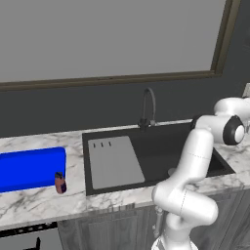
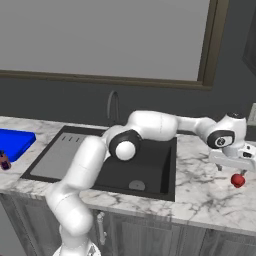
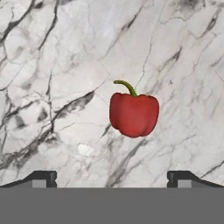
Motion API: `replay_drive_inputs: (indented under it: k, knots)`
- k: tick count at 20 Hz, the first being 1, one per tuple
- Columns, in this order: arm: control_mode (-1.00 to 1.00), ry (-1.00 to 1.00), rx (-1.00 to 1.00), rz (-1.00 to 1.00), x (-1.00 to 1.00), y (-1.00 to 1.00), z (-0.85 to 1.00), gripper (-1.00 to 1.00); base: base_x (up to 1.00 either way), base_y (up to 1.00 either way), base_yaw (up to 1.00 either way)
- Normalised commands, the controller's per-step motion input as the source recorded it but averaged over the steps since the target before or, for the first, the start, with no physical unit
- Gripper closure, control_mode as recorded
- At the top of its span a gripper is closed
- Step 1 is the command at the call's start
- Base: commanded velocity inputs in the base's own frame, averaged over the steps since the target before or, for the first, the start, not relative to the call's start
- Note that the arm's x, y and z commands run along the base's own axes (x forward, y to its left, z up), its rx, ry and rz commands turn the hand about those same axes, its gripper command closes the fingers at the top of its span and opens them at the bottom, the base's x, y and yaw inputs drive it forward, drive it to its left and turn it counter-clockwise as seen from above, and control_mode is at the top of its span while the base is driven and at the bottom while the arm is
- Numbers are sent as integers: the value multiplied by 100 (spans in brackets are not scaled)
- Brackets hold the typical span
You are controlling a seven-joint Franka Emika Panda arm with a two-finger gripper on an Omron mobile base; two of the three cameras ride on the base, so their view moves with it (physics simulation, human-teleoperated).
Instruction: Pick up all produce items and place them in the sink. Turn on the sink faucet to wash them. Then turn the sink off and put them in the tray.
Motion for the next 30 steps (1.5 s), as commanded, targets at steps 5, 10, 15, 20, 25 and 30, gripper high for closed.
replay_drive_inputs:
  k: [5,10,15,20,25,30]
  knots:
    - [-100,1,0,4,16,-24,-7,-100,0,0,0]
    - [-100,0,0,4,10,-25,-17,-100,0,0,0]
    - [-100,2,0,4,9,-12,-23,-100,0,0,0]
    - [-100,4,0,4,6,-3,-25,-100,0,0,0]
    - [-100,2,0,5,0,0,-25,-100,0,0,0]
    - [-100,4,0,3,0,0,-34,100,0,0,0]
